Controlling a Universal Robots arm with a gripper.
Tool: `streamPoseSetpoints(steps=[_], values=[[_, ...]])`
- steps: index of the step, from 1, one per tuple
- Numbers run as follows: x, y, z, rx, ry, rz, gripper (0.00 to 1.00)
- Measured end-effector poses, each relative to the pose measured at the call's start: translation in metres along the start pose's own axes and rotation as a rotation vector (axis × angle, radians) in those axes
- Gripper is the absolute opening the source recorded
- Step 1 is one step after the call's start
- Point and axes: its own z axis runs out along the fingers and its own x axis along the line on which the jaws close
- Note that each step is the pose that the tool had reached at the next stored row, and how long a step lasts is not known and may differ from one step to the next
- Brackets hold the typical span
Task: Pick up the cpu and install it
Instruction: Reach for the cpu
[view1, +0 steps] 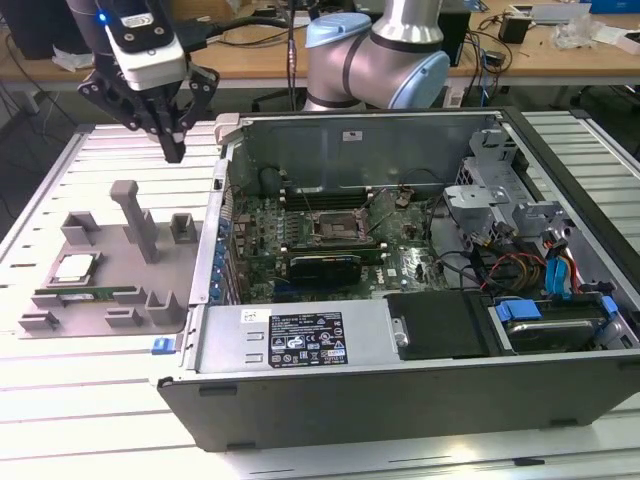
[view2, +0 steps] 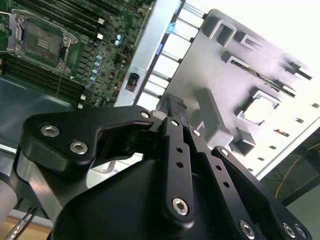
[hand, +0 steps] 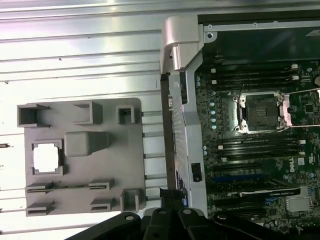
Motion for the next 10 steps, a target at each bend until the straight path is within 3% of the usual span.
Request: streamPoseSetpoints(steps=[10], values=[[0.0197,-0.0015,-0.0005,-0.0001,-0.0001,0.0,0.11]])
